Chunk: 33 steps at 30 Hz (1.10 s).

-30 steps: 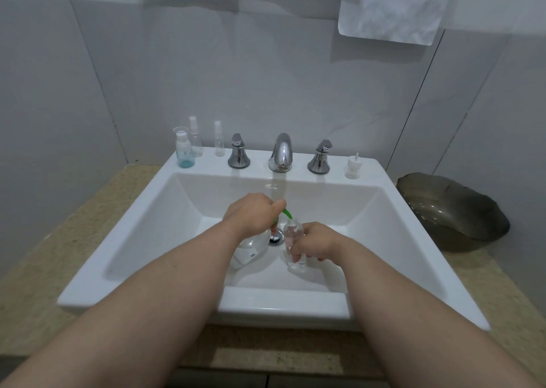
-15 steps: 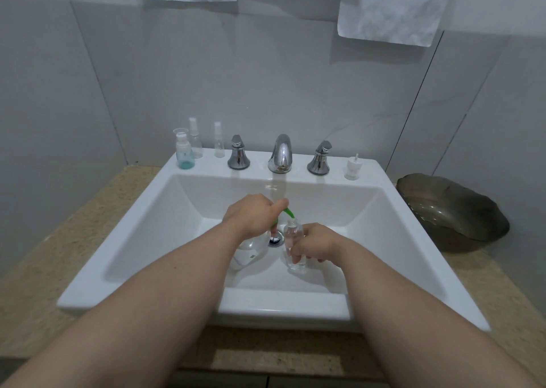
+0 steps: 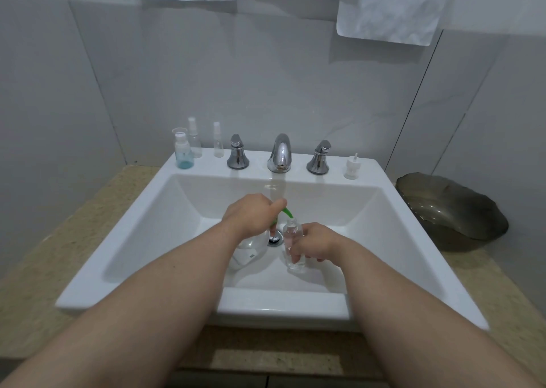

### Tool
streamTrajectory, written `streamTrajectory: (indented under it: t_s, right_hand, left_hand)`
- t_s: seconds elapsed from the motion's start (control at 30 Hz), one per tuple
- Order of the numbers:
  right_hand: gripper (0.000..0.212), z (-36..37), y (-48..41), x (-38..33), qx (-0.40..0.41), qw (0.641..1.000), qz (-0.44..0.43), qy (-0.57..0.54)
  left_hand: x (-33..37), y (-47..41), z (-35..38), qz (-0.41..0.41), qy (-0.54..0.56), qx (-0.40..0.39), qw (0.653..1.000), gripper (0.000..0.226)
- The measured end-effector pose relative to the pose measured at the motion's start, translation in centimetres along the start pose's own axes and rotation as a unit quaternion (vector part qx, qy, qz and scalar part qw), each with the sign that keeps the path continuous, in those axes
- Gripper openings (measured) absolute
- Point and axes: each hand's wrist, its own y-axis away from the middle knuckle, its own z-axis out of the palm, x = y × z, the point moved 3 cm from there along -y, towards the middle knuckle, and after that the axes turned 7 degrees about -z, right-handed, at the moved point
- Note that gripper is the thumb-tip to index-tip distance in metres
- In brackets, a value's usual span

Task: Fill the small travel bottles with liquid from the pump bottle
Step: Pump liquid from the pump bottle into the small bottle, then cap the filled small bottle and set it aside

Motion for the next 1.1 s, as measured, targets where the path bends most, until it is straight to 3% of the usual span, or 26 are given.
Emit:
streamTrajectory:
  t_s: [1.1]
  right_hand:
    - [0.022, -0.09, 0.30, -0.26, 0.010, 1.000, 0.000, -0.006]
  left_hand:
    - [-0.42, 0.12, -0.24, -0.017, 0.018, 0.003, 1.000, 0.067]
